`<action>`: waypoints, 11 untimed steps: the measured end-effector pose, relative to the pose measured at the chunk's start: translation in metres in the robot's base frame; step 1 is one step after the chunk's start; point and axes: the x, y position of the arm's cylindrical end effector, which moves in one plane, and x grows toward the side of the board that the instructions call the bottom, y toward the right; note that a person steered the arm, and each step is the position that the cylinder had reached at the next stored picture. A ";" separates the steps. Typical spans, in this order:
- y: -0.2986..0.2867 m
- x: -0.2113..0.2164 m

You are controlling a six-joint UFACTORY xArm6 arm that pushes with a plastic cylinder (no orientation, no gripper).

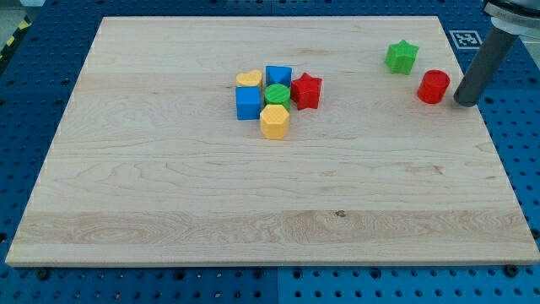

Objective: Push the red circle parallel to the red star

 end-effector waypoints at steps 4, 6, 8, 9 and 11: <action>0.012 -0.025; -0.038 -0.031; -0.038 -0.031; -0.051 -0.031; -0.061 -0.022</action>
